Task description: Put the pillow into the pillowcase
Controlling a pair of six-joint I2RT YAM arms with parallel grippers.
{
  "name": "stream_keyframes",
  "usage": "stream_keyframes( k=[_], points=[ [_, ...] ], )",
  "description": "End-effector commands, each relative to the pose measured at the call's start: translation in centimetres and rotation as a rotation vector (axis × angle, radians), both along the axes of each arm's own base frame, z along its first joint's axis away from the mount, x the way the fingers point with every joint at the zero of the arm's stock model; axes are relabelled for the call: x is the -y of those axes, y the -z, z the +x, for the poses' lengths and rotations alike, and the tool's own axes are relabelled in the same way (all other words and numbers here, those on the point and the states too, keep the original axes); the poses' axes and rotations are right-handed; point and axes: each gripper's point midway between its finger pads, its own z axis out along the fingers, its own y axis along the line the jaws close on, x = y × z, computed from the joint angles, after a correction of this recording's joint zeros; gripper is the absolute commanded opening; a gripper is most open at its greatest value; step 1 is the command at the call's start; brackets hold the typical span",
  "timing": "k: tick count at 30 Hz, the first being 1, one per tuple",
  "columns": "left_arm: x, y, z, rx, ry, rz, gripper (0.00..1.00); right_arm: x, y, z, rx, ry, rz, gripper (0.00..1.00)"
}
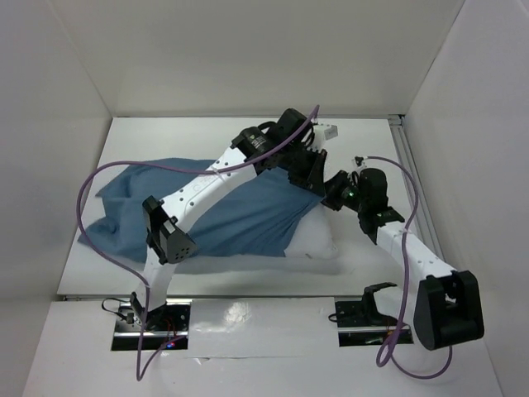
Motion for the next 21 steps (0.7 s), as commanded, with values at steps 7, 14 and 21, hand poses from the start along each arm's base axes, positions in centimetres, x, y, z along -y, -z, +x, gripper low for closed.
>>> stream_keyframes(
  k=[7, 14, 21],
  points=[
    [-7.1, -6.1, 2.0, 0.185, -0.188, 0.023, 0.75, 2.9, -1.6, -2.2, 0.048, 0.033, -0.22, 0.88],
    [-20.7, -6.8, -0.7, 0.278, -0.585, 0.177, 0.73, 6.6, -1.3, -5.7, -0.031, 0.075, -0.426, 1.0],
    [-27.9, 4.5, -5.7, 0.061, -0.802, 0.35, 0.81, 5.6, -0.6, -10.8, -0.044, -0.11, -0.437, 0.97]
  ],
)
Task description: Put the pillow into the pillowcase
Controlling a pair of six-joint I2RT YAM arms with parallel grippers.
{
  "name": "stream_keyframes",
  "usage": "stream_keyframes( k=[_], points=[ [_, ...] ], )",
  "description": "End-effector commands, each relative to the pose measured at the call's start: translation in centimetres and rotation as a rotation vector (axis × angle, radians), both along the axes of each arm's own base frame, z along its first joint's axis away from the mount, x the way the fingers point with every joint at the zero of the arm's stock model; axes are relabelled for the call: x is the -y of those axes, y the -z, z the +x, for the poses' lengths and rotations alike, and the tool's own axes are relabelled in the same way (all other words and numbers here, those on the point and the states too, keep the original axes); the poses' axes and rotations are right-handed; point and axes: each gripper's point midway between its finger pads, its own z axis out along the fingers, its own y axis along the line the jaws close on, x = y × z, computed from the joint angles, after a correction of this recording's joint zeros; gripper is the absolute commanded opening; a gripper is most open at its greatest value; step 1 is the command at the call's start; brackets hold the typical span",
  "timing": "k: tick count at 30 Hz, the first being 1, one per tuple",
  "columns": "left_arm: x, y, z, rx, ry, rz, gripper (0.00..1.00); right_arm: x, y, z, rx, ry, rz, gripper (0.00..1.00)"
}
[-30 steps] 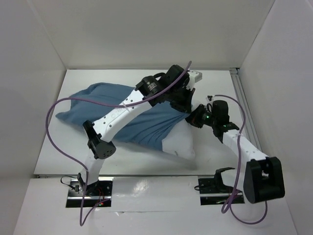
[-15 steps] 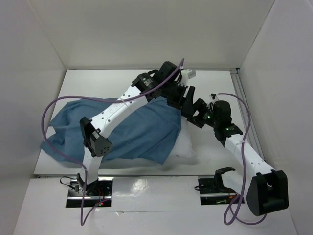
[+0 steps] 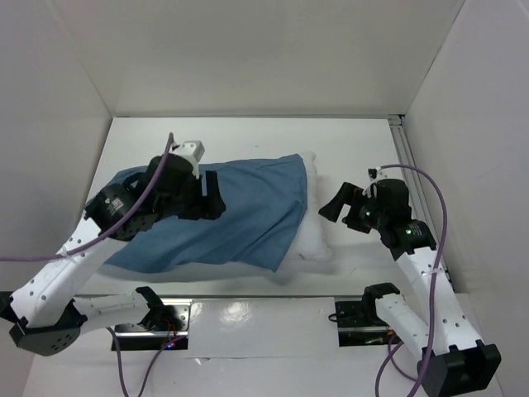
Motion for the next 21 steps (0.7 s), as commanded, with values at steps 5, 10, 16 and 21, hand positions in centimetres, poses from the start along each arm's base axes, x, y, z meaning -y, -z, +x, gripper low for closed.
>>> stream_keyframes(
  k=[5, 10, 16, 21],
  points=[
    [-1.2, 10.8, 0.6, -0.145, -0.158, 0.066, 0.73, -2.3, 2.6, -5.5, -0.108, -0.246, 0.056, 0.94],
    [0.1, 12.0, 4.4, -0.106, -0.154, 0.102, 0.17, -3.9, 5.2, -6.0, -0.108, -0.321, 0.144, 0.86],
    [4.2, 8.1, 11.9, 0.064, -0.105, 0.063, 0.0, -7.3, 5.1, -3.6, -0.047, -0.375, 0.21, 0.41],
    [8.7, 4.9, 15.5, 0.202, -0.022, 0.093, 0.0, -11.0, 2.5, -0.3, 0.042, -0.402, 0.223, 0.0]
  ],
)
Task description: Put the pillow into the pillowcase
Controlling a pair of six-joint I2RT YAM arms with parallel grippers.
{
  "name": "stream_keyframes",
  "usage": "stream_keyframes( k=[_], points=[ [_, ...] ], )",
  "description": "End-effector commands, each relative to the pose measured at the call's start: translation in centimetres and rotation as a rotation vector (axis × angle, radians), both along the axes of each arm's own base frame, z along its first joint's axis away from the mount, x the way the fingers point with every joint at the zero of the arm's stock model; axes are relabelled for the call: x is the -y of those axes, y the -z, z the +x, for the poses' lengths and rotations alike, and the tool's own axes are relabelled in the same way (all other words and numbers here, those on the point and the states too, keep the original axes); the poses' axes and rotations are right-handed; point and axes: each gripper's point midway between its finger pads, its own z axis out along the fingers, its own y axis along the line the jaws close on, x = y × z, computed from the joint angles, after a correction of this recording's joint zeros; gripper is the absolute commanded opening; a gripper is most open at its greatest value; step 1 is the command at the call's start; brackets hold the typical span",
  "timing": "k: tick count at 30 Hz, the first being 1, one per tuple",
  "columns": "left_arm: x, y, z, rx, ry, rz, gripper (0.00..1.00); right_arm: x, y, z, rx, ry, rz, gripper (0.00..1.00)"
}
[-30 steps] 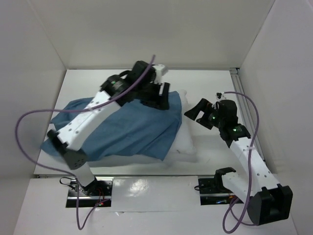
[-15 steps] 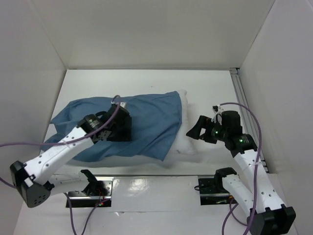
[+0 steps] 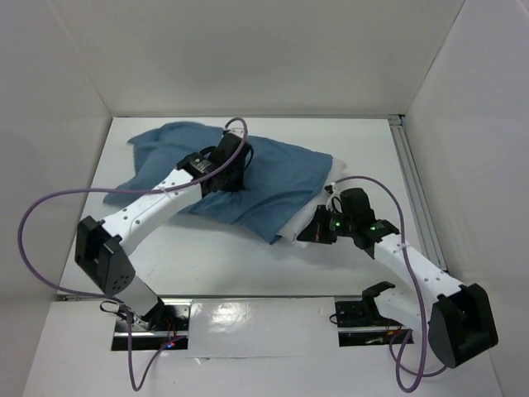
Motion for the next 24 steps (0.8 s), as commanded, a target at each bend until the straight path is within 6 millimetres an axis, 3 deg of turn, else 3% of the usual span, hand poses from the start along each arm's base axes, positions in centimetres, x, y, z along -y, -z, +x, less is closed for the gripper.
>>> stream_keyframes(
  k=[1, 3, 4, 5, 6, 7, 8, 9, 10, 11, 13, 14, 15, 18, 24],
  points=[
    [6.2, -6.9, 3.9, 0.242, 0.108, -0.112, 0.0, -3.1, -5.6, 3.9, 0.199, -0.015, 0.122, 0.0],
    [6.0, -8.1, 3.4, 0.259, 0.1, -0.076, 0.18, -3.4, -5.9, 4.3, 0.217, 0.009, 0.112, 0.0],
    [6.0, -8.2, 2.9, 0.254, 0.105, -0.061, 0.33, -3.4, -6.0, 4.3, 0.211, 0.013, 0.116, 0.0],
    [6.0, -9.0, 1.1, 0.254, 0.129, -0.053, 0.48, -3.5, -6.1, 4.4, 0.22, 0.013, 0.121, 0.0],
    [5.7, -9.9, 0.2, 0.263, 0.112, -0.064, 0.72, -3.4, -6.1, 4.6, 0.223, 0.022, 0.115, 0.0],
    [5.5, -10.1, -1.0, 0.256, 0.114, -0.069, 0.79, -3.3, -5.6, 4.4, 0.213, 0.022, 0.111, 0.0],
    [5.9, -9.0, -3.0, 0.228, 0.147, -0.062, 0.82, -3.3, -5.6, 4.4, 0.213, 0.022, 0.111, 0.0],
    [5.2, -10.0, -4.7, 0.238, 0.154, -0.096, 0.82, -3.1, -5.3, 4.5, 0.206, 0.036, 0.097, 0.0],
    [5.2, -9.4, -5.9, 0.217, 0.142, -0.125, 0.76, -3.0, -5.3, 4.6, 0.202, 0.048, 0.097, 0.0],
    [5.0, -6.5, -7.8, 0.159, 0.174, -0.095, 0.73, -3.1, -5.8, 4.8, 0.211, 0.048, 0.101, 0.0],
    [5.4, -5.5, -9.3, 0.164, 0.212, -0.152, 0.72, -3.0, -5.9, 4.9, 0.212, 0.056, 0.096, 0.0],
    [5.0, -2.6, -10.3, 0.118, 0.22, -0.121, 0.77, -2.9, -6.6, 5.4, 0.226, 0.065, 0.102, 0.0],
    [5.0, -1.6, -10.7, 0.11, 0.226, -0.122, 0.8, -3.0, -7.2, 5.5, 0.235, 0.065, 0.106, 0.0],
    [5.0, 0.9, -10.8, 0.095, 0.218, -0.115, 0.87, -2.8, -7.5, 5.6, 0.242, 0.063, 0.085, 0.0],
    [6.9, 4.4, -9.0, 0.127, 0.184, -0.157, 0.87, -2.7, -8.1, 5.9, 0.26, 0.066, 0.078, 0.0]
  ],
)
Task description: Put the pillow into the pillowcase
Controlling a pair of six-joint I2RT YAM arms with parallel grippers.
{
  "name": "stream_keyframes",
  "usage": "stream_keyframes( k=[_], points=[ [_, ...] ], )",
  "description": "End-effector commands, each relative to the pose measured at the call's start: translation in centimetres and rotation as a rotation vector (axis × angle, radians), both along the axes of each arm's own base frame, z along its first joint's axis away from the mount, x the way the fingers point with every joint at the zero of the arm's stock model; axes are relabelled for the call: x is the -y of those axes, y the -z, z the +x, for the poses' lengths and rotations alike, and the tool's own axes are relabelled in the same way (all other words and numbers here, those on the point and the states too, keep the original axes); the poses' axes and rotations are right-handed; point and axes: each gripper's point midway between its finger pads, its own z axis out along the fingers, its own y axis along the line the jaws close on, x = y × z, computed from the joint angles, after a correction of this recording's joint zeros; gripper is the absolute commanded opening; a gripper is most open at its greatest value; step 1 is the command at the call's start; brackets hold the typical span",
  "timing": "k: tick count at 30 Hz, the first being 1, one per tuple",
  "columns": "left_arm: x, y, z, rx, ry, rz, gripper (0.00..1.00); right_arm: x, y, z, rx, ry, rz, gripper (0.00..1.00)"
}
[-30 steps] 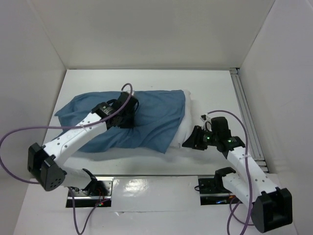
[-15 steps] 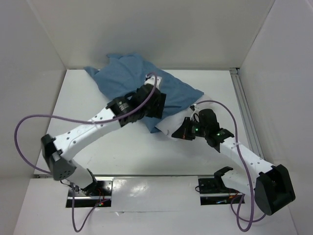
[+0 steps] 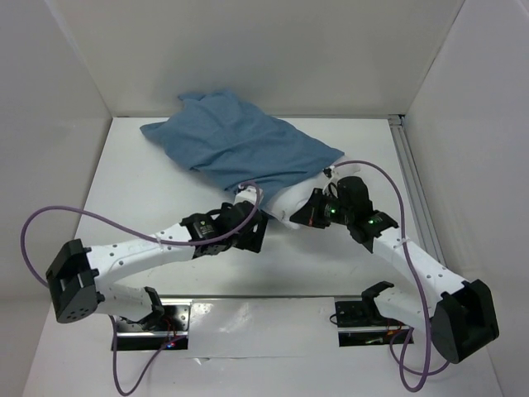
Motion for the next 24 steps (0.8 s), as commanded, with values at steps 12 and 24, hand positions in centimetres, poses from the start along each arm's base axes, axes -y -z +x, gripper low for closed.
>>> stream_keyframes(
  k=[12, 24],
  points=[
    [1.4, 1.9, 7.8, 0.081, -0.208, -0.224, 0.75, 0.1, -3.5, 2.4, 0.114, 0.024, -0.007, 0.0],
    [4.2, -4.8, 6.5, 0.085, -0.062, -0.331, 0.0, -0.1, -3.3, 3.3, 0.103, 0.038, -0.01, 0.0]
  ],
)
